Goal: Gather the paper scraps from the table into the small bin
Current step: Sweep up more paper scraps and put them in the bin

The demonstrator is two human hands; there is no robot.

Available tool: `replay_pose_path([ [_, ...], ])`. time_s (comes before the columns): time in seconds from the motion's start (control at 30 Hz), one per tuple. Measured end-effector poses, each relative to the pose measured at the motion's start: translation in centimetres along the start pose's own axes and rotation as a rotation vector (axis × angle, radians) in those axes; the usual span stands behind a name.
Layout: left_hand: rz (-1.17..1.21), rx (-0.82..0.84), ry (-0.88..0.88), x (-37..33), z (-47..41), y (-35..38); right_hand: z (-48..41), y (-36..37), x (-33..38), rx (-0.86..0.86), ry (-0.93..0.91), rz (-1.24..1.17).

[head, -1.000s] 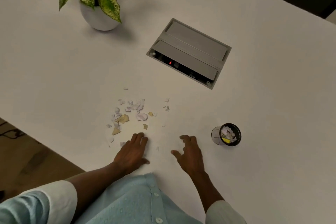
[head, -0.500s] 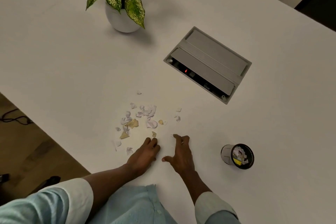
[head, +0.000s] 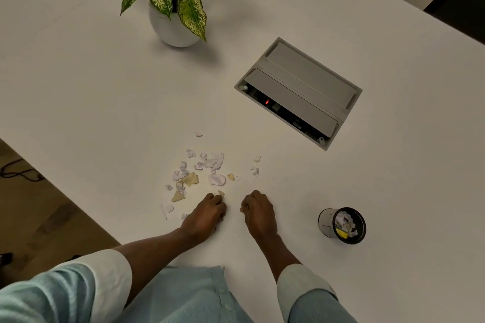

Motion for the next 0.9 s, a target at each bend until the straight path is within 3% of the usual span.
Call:
replay_pose_path([
  [0.2,0.112,-0.023,-0.119,0.3,0.4,0.3,0.3,-0.2,-1.5,0.026,0.171,-0.12],
  [0.5,0.227,-0.083,-0.264,1.0,1.3,-0.3,2.9,-2.2,-9.8,-0.039,0.583,-0.723],
  [0.67,0.281,-0.143,-0.28,0.1,1.4,-0.9,4.7,-2.9,-12.5,-0.048,0.603,-0.825],
  [0.9,0.341,-0.231,-0.259,-3.0,0.1,-2.0,6.7,-2.4,-9.9,0.029,0.533,-0.84],
])
Point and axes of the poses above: each hand's wrist, its own z-axis away from the middle knuckle, its own y-axis out of the palm, x = y × z, the point moved 10 cm from there along -z, towards the middle knuckle, and after that the axes turned 14 degrees about y, right-handed, at the moved point
